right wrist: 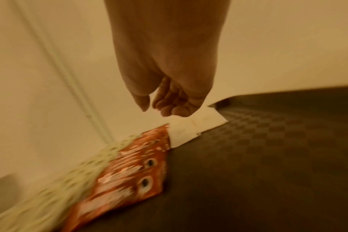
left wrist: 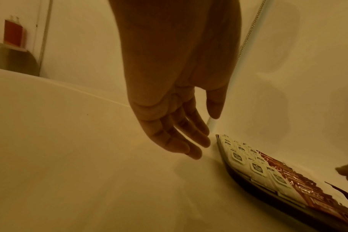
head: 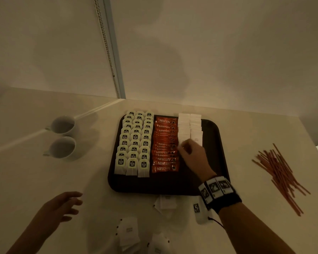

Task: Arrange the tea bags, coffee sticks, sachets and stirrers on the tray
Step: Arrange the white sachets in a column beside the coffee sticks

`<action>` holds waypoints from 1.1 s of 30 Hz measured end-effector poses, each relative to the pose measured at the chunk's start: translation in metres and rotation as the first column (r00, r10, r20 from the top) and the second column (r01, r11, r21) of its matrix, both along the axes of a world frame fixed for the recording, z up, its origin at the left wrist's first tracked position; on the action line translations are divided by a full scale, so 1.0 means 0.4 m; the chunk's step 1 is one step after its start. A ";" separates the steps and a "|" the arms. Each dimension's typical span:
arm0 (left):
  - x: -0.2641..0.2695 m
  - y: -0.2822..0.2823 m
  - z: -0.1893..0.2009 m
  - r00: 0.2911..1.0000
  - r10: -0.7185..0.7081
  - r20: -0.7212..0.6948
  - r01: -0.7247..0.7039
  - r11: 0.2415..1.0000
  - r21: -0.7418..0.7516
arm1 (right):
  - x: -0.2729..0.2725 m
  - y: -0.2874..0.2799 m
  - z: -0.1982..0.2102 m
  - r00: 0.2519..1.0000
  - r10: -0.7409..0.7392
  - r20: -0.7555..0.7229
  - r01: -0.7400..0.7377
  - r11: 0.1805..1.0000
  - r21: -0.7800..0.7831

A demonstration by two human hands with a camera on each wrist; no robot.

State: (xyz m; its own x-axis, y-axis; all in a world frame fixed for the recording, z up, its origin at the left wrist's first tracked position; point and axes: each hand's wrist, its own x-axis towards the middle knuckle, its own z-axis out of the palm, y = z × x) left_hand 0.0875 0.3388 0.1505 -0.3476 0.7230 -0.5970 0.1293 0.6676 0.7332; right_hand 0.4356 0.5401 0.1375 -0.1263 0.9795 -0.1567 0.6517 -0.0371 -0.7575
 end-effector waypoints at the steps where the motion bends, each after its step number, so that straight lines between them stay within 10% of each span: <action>1: -0.001 -0.010 0.005 1.000 0.003 0.006 -0.004 1.000 0.007 | -0.010 -0.046 0.024 0.988 0.155 -0.010 -0.155 0.987 -0.034; 5: 0.001 -0.061 0.023 0.999 0.022 0.032 -0.023 0.999 0.031 | -0.022 -0.236 0.044 0.711 0.638 0.296 -0.620 0.767 -0.166; 10: -0.007 -0.139 0.013 0.999 0.023 0.042 -0.025 0.998 0.053 | -0.026 -0.365 -0.019 0.541 0.634 0.553 -0.612 0.747 -0.257; 28: -0.093 -0.318 -0.080 0.991 0.038 0.124 -0.043 0.998 0.036 | -0.039 -0.403 -0.052 0.845 0.342 0.410 -0.185 0.908 -0.376; 33: -0.113 -0.340 -0.094 0.990 0.058 0.126 -0.063 0.997 0.042 | -0.034 -0.395 0.008 0.802 0.491 0.341 -0.310 0.829 -0.465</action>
